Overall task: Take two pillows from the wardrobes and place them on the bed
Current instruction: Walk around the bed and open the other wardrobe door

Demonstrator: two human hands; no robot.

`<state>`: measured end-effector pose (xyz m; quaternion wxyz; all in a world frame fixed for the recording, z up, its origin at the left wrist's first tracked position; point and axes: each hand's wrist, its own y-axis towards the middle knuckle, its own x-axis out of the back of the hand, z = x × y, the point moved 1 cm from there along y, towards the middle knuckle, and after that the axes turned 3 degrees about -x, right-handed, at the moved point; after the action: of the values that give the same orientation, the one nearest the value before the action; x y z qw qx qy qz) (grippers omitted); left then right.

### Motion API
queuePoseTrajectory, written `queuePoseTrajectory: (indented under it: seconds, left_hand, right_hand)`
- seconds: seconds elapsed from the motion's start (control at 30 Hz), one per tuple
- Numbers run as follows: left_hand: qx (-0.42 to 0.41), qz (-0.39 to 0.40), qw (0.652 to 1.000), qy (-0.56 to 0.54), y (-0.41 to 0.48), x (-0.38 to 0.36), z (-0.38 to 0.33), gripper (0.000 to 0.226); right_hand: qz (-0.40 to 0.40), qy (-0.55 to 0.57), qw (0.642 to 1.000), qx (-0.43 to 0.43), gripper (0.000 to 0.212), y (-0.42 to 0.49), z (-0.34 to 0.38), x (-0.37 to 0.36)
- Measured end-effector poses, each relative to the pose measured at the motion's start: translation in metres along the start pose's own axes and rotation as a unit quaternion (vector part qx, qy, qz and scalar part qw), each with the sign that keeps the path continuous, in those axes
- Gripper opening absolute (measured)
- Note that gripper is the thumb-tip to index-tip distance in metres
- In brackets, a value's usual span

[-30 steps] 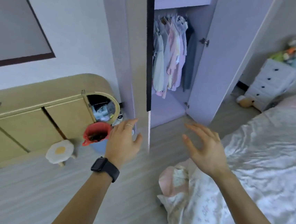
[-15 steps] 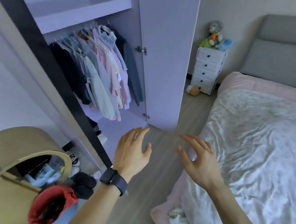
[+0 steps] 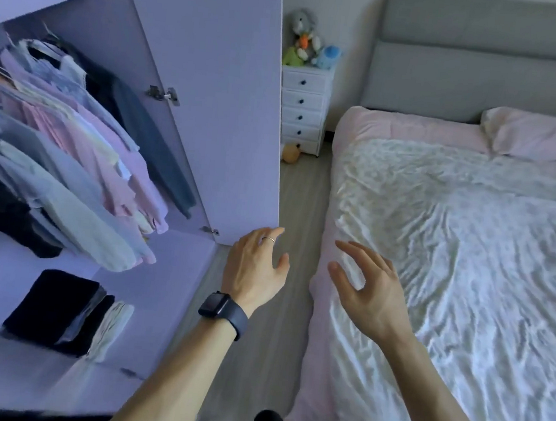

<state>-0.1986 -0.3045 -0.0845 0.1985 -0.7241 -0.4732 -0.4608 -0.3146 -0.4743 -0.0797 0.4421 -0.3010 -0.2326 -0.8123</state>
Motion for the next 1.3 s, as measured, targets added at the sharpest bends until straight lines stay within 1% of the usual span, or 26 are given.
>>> queuePoseTrajectory:
  seconds: [0.1, 0.3, 0.6, 0.8, 1.0, 1.13, 1.3]
  left_hand:
    - [-0.010, 0.018, 1.000, -0.017, 0.044, -0.021, 0.003, 0.049]
    - [0.011, 0.027, 0.999, -0.026, 0.151, -0.058, 0.006, 0.049]
    - [-0.023, 0.054, 0.998, -0.027, 0.334, -0.077, -0.021, 0.051]
    - [-0.057, 0.043, 0.996, -0.058, 0.466, -0.089, -0.024, 0.050]
    - [-0.080, 0.002, 0.996, -0.044, 0.591, -0.080, -0.019, 0.049]
    - [-0.055, -0.037, 0.997, -0.042, 0.656, -0.076, -0.018, 0.045]
    - [0.045, -0.086, 0.992, -0.075, 0.744, -0.081, -0.002, 0.049]
  right_hand:
    - [-0.013, -0.005, 1.000, -0.015, 0.040, 0.040, -0.005, -0.004]
    - [-0.027, -0.031, 0.999, -0.024, 0.041, 0.152, -0.032, -0.006]
    - [-0.027, -0.040, 0.997, -0.065, 0.041, 0.324, -0.057, 0.007]
    - [-0.035, -0.049, 0.996, -0.059, 0.041, 0.448, -0.058, -0.003]
    - [-0.041, -0.048, 0.997, -0.042, 0.041, 0.565, -0.040, -0.015]
    - [-0.037, -0.056, 0.998, -0.018, 0.040, 0.636, -0.032, -0.022]
    - [-0.013, -0.033, 0.999, 0.020, 0.040, 0.742, -0.025, -0.042]
